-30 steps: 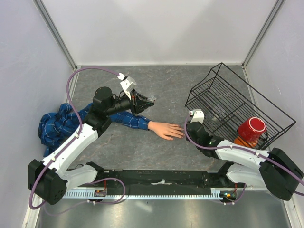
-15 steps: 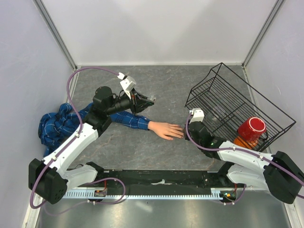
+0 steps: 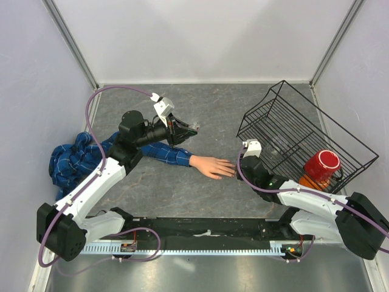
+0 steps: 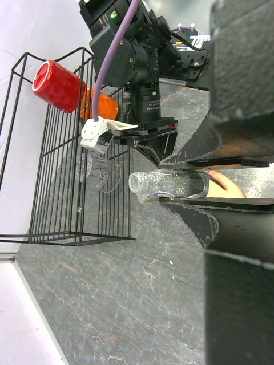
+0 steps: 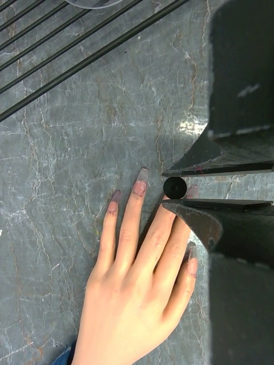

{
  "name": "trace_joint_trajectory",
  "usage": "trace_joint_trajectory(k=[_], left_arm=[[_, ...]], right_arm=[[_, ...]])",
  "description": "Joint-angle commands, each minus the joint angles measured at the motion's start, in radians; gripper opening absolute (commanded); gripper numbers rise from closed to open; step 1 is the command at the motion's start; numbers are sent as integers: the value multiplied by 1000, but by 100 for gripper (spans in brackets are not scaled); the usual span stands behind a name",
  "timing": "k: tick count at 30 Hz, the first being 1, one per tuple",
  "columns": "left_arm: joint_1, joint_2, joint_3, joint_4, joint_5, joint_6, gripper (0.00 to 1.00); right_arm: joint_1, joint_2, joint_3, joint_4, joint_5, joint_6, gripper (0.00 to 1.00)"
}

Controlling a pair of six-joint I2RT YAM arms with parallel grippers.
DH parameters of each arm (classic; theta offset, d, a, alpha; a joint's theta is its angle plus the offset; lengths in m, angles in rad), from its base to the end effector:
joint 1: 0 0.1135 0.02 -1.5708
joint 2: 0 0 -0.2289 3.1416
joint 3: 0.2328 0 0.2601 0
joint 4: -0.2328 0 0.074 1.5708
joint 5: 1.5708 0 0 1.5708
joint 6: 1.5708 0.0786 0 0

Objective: Paint the nails

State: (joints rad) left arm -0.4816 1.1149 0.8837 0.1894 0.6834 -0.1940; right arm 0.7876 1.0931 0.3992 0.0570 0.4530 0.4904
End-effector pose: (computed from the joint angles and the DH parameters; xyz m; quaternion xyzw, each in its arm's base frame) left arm 0.2554 -0.1895 0.3138 0.3270 0.6397 -0.4443 0.5352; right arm 0.2107 0.1628 0.1150 -0.0288 0.8755 0.1007 0.4717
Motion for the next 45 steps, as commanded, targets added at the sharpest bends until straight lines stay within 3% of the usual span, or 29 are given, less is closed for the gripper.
trace_joint_trajectory(k=[1,45], left_arm=[[6,-1,38,47,18,-28,2],[6,-6,37,47,22,-30,2]], right_arm=[[-4,5,12,-2,33,20,0],[-4,19,18,-6,44,28,0]])
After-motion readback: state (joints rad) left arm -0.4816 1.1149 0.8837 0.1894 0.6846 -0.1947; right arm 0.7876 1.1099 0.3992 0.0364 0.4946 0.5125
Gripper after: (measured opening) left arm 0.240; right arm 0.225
